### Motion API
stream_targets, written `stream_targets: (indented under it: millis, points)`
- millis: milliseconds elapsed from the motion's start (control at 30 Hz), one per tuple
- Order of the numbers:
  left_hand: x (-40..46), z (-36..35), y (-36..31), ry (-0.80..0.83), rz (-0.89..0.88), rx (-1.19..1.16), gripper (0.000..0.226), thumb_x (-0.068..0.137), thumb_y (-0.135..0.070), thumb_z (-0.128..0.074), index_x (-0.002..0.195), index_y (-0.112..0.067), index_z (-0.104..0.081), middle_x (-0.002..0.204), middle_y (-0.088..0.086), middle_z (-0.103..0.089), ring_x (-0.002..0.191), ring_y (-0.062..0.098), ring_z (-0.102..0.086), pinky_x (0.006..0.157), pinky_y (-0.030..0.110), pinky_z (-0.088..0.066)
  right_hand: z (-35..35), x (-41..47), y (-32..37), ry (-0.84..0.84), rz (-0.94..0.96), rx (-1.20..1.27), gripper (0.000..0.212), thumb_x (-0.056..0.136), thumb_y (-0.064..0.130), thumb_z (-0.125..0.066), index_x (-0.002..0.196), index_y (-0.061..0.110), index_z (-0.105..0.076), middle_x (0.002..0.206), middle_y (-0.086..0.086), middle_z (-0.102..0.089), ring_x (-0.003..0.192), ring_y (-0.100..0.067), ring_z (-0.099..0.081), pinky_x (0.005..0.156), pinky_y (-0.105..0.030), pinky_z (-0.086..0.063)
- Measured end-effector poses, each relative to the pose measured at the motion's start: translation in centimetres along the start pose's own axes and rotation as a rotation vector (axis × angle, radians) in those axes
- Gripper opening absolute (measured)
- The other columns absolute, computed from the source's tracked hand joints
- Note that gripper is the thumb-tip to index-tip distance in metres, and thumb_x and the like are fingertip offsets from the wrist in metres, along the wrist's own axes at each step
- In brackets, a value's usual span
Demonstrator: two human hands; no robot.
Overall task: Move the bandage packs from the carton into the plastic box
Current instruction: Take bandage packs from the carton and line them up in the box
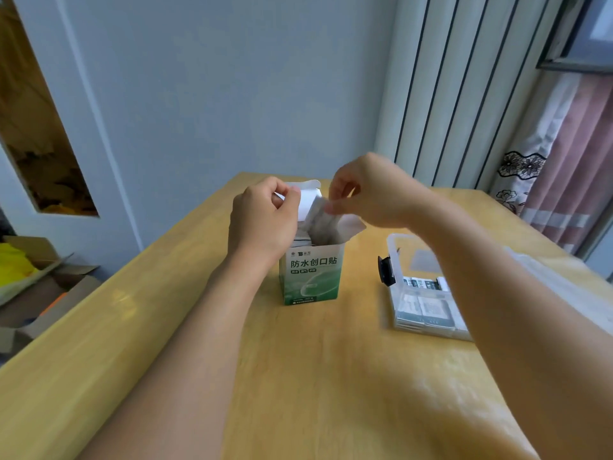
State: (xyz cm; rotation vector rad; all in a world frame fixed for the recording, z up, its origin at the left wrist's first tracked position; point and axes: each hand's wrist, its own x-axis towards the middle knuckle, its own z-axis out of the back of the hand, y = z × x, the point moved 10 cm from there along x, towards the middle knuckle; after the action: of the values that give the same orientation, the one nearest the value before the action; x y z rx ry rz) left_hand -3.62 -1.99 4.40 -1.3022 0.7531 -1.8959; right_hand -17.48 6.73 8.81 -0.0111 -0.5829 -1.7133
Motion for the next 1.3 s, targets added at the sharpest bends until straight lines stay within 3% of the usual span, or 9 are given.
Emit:
stream_targets:
  millis: [200,333,467,567,667,833,933,1033,1300]
  points:
    - [-1.7,1.0,-4.8,-0.082,-0.305,0.050,0.029,0.093,-0.046,-0.056,0.096,-0.019,-0.065,0.079,-0.010,-0.059,0.071,0.013,-0.051,0.068,0.033,-0.047,3.6,-1.1,-2.5,-0.059,-0.103,0.376,0.011,0.087,0.013,-0.077,0.081,0.006,-0.070,0.079,-0.022,-0.073,0.060,-0.018,-0.061,0.048,-0.026,-0.047]
    - [-3.7,-0.9,-7.8,0.064,-0.414,0.321,0.067,0.078,-0.067,-0.065,0.127,-0.022,-0.056,0.110,-0.010,-0.059,0.092,0.010,-0.050,0.072,0.028,-0.043,4.9,-1.8,-2.1,-0.098,-0.095,0.495,0.008,0.084,0.007,-0.078,0.088,0.002,-0.073,0.071,-0.018,-0.070,0.055,-0.016,-0.060,0.048,-0.021,-0.050]
    - [-5.4,-3.1,-9.0,0.184,-0.401,0.221,0.071,0.077,-0.067,-0.071,0.132,-0.027,-0.050,0.118,-0.012,-0.061,0.100,0.011,-0.058,0.078,0.029,-0.051,5.4,-2.6,-1.1,-0.089,-0.057,0.458,0.013,0.084,0.003,-0.075,0.095,0.009,-0.073,0.066,-0.014,-0.069,0.056,-0.019,-0.062,0.053,-0.026,-0.054]
    - [-5.9,-4.8,-8.6,0.277,-0.274,-0.024,0.050,0.089,-0.054,-0.067,0.129,-0.028,-0.051,0.107,-0.011,-0.065,0.081,0.013,-0.063,0.064,0.025,-0.049,6.1,-3.1,-0.8,-0.132,-0.043,0.447,0.015,0.085,0.000,-0.069,0.095,0.011,-0.073,0.064,-0.013,-0.068,0.056,-0.020,-0.063,0.052,-0.025,-0.055]
    - [-6.1,-6.3,-7.1,0.430,0.046,-0.414,0.032,0.097,-0.044,-0.060,0.118,-0.021,-0.059,0.096,0.002,-0.068,0.060,0.013,-0.059,0.045,0.023,-0.041,6.5,-3.4,-0.4,-0.153,-0.027,0.485,0.006,0.089,0.005,-0.069,0.091,0.007,-0.074,0.063,-0.010,-0.068,0.055,-0.018,-0.061,0.049,-0.023,-0.050]
    - [-8.6,-8.5,-6.1,0.736,0.523,-0.928,0.048,0.097,-0.054,-0.049,0.118,-0.014,-0.067,0.084,-0.001,-0.068,0.060,0.009,-0.056,0.038,0.016,-0.037,6.9,-3.8,-0.2,-0.106,-0.002,0.330,0.051,0.079,0.062,-0.066,0.110,0.022,-0.072,0.098,0.004,-0.071,0.083,-0.007,-0.064,0.066,-0.026,-0.051]
    - [-9.3,-9.0,-6.8,0.808,0.618,-1.131,0.050,0.101,-0.052,-0.042,0.101,-0.016,-0.076,0.080,0.000,-0.065,0.061,0.008,-0.054,0.038,0.015,-0.041,5.2,-4.8,0.9,0.106,0.053,0.158,0.088,0.062,0.059,-0.082,0.140,0.034,-0.050,0.134,0.019,-0.054,0.116,-0.002,-0.056,0.089,-0.026,-0.053]
    - [-9.5,-9.4,-7.2,0.820,0.626,-1.185,0.049,0.103,-0.051,-0.038,0.097,-0.018,-0.072,0.073,-0.002,-0.065,0.054,0.009,-0.045,0.039,0.018,-0.039,3.3,-5.7,1.3,0.197,0.067,-0.042,0.112,0.062,0.044,-0.091,0.153,0.033,-0.027,0.148,0.017,-0.040,0.121,-0.009,-0.055,0.097,-0.026,-0.052]
    - [-9.6,-10.1,-6.3,0.747,0.701,-1.239,0.055,0.102,-0.053,-0.039,0.085,-0.018,-0.079,0.080,0.001,-0.070,0.066,0.013,-0.068,0.062,0.028,-0.057,2.5,-5.7,2.1,0.161,0.097,-0.220,0.095,0.062,0.042,-0.090,0.143,0.028,-0.042,0.128,0.008,-0.054,0.109,-0.015,-0.057,0.091,-0.034,-0.056]
